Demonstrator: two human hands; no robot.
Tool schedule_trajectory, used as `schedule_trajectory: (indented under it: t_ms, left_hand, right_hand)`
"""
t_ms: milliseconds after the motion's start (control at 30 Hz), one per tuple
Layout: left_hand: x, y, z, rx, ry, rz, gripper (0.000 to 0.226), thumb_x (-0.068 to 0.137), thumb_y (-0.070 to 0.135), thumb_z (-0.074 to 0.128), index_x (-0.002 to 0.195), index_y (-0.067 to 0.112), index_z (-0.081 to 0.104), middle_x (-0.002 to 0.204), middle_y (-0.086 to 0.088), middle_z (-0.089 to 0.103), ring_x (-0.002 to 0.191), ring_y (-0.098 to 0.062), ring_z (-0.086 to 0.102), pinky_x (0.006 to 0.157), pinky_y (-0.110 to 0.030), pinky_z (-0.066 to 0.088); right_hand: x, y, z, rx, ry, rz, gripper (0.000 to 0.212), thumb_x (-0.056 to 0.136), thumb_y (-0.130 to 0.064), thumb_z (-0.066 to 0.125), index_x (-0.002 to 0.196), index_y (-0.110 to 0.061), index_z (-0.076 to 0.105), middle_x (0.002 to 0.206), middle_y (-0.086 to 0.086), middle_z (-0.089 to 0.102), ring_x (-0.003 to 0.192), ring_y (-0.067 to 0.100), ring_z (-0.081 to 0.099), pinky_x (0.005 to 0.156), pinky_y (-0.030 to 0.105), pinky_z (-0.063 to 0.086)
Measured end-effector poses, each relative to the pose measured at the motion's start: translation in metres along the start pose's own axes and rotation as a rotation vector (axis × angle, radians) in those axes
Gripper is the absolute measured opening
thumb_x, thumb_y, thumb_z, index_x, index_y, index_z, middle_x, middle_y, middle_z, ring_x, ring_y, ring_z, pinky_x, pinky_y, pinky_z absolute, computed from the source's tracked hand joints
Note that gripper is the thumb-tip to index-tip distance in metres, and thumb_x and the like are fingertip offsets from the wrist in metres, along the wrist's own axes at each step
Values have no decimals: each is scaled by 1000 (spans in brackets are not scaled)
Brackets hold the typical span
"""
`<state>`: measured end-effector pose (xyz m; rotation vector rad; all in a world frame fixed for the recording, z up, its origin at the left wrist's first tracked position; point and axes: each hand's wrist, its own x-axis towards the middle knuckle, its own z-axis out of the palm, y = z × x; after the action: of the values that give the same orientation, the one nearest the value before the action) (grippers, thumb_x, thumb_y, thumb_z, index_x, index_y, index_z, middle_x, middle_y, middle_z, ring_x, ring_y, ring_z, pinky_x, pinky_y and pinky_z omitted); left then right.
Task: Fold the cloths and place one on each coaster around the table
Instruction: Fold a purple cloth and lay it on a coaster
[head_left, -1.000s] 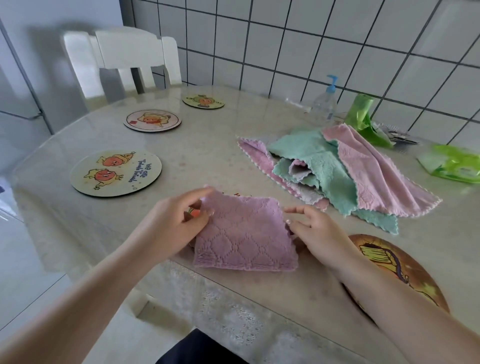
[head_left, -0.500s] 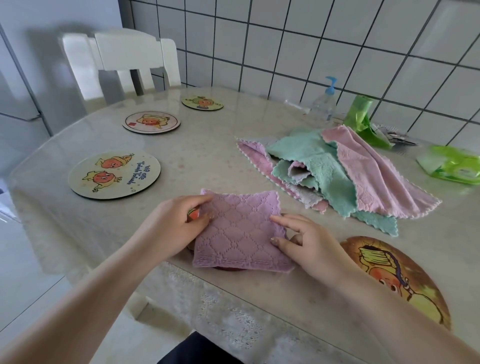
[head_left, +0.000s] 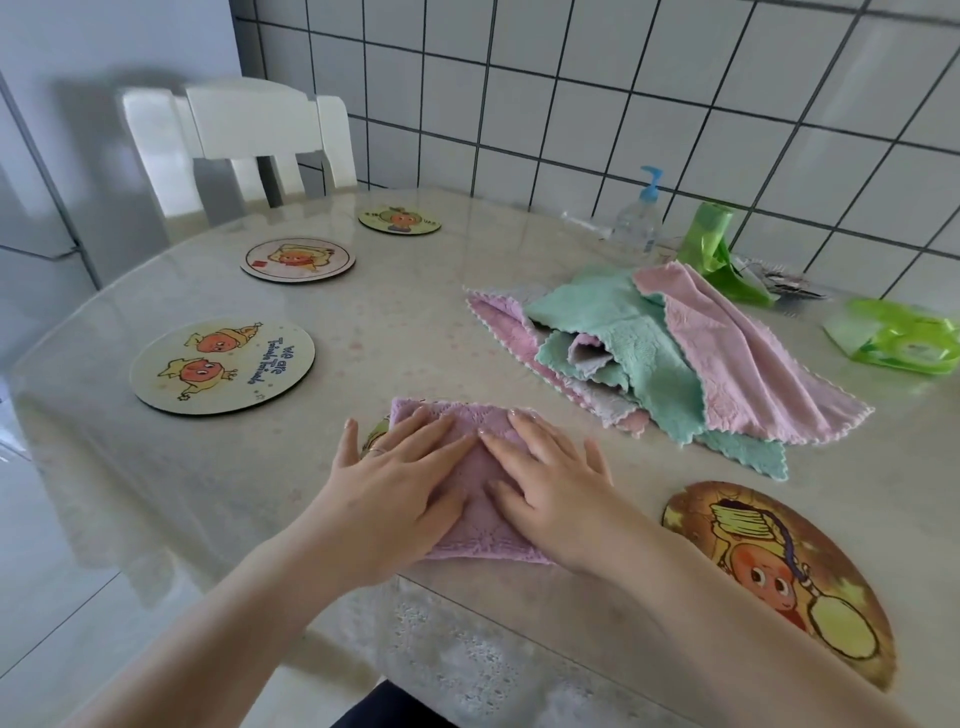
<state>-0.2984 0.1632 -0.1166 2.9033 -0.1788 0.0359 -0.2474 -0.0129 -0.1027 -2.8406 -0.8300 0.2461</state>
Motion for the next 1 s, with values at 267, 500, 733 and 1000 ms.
schedule_trajectory:
  t_ms: [267,500,733,1000]
  left_hand:
    - [-5,-10,6,44,41,-13,92,60,74,-28,143,45,0,154,16,-8,132,4,-23,112,-56,-9]
    - [-19,-21,3,-40,224,-68,82,75,76,2,144,36,17,153,10,20,142,-10,11,114,-53,1]
    - [-46,-29,18,-181,377,-79,62,88,65,16,132,32,45,121,12,58,121,-13,49,111,-59,11]
    - [-41,-14,19,-322,378,-32,51,87,50,29,126,31,55,123,17,52,117,-6,48,114,-50,8]
  right_hand:
    - [-13,24,7,-59,-43,102,81,72,-74,-1,145,-39,-10,157,-7,-6,143,9,-11,115,49,0]
    - [-26,26,2,-3,151,56,71,84,-69,22,146,-35,10,150,-11,24,141,12,15,116,47,9]
    - [-37,23,2,103,198,-2,59,91,-55,38,144,-36,22,132,-12,37,127,9,28,111,30,18]
    - [-39,20,5,315,220,13,58,89,-45,54,141,-32,34,135,-12,41,124,11,39,105,28,33]
